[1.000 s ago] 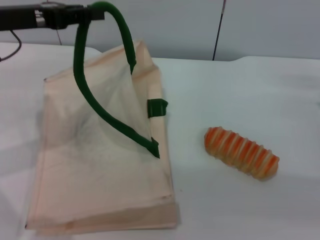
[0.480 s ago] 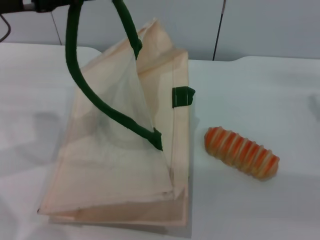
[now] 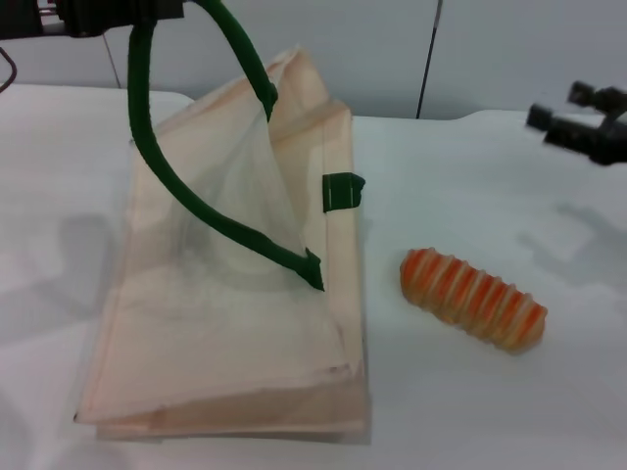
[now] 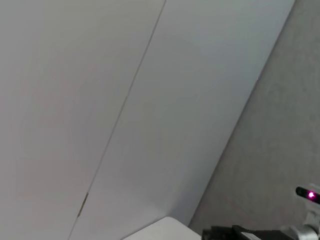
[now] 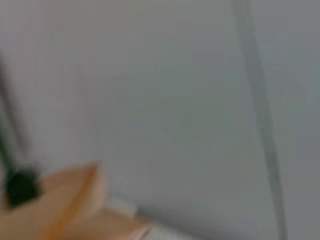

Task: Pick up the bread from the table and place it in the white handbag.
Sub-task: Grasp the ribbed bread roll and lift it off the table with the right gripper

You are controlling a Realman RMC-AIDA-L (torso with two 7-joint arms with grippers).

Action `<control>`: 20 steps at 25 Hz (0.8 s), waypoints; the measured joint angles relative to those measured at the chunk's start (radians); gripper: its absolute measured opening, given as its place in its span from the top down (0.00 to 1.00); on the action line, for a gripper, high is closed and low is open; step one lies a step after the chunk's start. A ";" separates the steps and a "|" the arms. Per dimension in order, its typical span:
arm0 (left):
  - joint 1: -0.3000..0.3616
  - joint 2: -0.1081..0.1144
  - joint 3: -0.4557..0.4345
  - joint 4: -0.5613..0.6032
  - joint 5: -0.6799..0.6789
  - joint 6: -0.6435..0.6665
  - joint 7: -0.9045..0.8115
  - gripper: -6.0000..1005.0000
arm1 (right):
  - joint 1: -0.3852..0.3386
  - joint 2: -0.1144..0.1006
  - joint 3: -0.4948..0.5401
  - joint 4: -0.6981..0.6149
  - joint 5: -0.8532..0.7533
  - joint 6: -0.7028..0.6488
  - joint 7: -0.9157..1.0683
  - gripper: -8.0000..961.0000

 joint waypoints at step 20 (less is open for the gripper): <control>0.004 -0.009 0.000 0.002 0.037 -0.028 -0.020 0.85 | 0.094 0.084 -0.165 -0.358 -0.663 0.141 0.394 0.07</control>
